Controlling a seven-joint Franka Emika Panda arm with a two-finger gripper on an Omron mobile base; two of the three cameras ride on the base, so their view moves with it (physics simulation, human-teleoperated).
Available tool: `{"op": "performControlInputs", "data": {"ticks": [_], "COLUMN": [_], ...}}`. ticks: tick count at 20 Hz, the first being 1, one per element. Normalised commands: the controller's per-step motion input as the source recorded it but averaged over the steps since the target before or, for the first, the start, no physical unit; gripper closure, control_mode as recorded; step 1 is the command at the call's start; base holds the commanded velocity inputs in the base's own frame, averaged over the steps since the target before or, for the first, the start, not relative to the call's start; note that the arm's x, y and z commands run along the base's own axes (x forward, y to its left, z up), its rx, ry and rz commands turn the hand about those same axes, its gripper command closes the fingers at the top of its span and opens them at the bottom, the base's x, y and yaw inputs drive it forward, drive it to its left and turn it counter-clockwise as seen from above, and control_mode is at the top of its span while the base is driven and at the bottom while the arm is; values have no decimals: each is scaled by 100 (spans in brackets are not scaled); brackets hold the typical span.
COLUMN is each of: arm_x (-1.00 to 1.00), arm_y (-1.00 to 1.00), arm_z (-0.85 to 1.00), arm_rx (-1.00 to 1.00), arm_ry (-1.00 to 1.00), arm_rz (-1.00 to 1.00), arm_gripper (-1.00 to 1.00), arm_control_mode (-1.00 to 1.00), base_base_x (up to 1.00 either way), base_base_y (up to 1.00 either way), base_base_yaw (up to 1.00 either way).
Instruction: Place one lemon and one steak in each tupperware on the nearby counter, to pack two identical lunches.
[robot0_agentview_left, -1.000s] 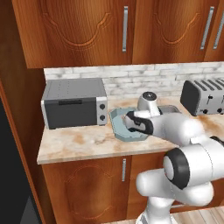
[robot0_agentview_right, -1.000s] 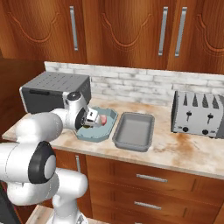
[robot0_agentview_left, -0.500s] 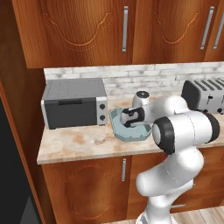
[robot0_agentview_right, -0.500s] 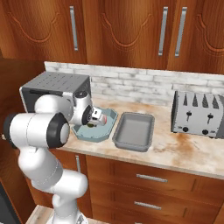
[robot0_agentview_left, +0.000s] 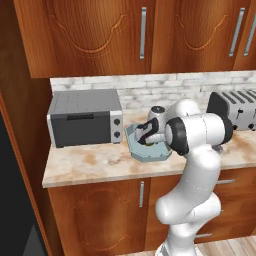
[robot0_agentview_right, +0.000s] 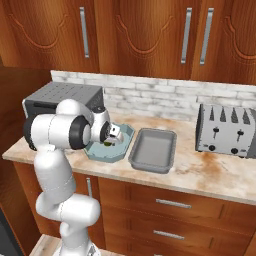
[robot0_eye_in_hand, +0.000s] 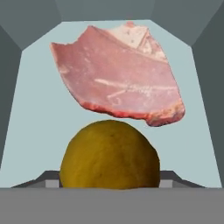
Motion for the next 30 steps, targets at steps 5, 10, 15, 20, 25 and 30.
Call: {"op": "performControlInputs", "data": {"ticks": [5, 10, 15, 20, 25, 30], "arm_x": [16, -76, -100, -100, -100, -99], "arm_y": [-4, -8, -14, 0, 0, 0], "arm_z": [5, 67, 47, 36, 37, 65], "arm_rx": [0, 0, 0, -1, -4, -3], "arm_ry": [3, 0, -5, -12, -21, -27], "arm_rz": [0, 1, 3, 3, 5, 7], "arm_gripper": [-100, -100, -100, -100, -100, -100], "arm_control_mode": [-100, -100, -100, -100, -100, -100], "base_base_x": [0, 0, 0, 0, 0, 0], "base_base_y": [0, 0, 0, 0, 0, 0], "base_base_yaw": [0, 0, 0, 0, 0, 0]}}
